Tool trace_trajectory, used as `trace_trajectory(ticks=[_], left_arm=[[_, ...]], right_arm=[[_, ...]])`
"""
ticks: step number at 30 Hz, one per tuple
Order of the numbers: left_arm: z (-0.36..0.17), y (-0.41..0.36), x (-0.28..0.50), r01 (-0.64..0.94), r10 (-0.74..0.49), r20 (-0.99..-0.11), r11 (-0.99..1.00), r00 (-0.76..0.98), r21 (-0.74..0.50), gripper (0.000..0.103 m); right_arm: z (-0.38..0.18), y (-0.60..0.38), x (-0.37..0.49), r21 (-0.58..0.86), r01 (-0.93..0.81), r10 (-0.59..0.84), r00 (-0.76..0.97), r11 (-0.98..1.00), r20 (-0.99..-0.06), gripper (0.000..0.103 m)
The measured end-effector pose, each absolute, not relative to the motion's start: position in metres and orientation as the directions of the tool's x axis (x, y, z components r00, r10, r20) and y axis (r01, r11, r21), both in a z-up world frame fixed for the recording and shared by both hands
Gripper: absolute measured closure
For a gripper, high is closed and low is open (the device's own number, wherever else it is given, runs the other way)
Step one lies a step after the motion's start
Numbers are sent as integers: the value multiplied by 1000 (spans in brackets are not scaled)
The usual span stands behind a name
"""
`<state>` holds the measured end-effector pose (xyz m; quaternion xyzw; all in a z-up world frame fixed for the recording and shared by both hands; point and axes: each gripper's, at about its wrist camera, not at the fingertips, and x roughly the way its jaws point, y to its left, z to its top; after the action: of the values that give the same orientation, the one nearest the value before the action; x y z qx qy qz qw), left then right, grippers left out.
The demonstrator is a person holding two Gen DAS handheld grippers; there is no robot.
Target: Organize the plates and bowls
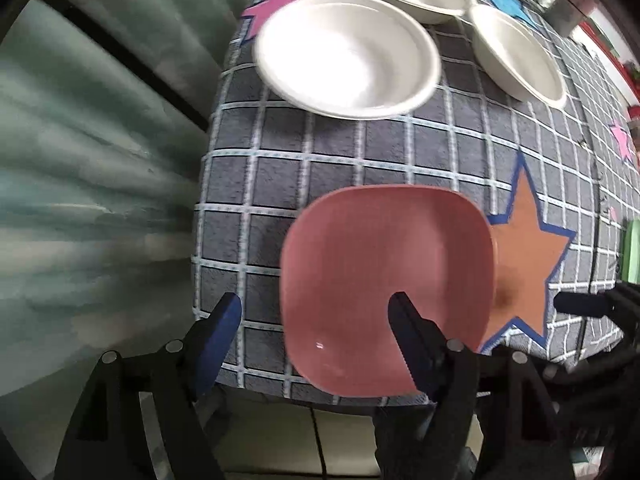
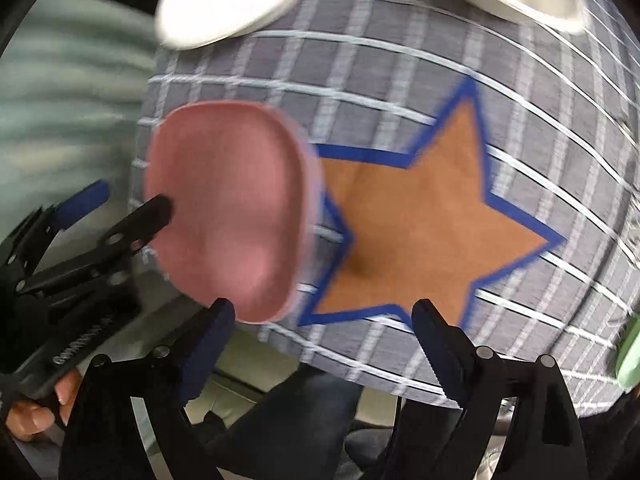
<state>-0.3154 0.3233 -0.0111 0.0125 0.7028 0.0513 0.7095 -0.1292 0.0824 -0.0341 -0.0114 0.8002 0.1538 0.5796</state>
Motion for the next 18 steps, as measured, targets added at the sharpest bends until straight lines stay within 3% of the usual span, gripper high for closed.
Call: trace_trajectory(ticks=[3, 5, 18], left_arm=[[-8, 306, -312, -6, 58, -998, 998, 16, 58, 24], [-6, 290, -309, 34, 34, -999, 999, 17, 35, 23], [-3, 154, -281, 290, -8, -1000, 957, -20, -14, 23]], right_arm=[[-33, 49, -132, 215, -124, 165, -322, 969, -932, 12], [-32, 27, -134, 205, -73, 175, -301, 976, -938, 0], [-30, -96, -141, 190, 207, 234, -214, 960, -949, 0]])
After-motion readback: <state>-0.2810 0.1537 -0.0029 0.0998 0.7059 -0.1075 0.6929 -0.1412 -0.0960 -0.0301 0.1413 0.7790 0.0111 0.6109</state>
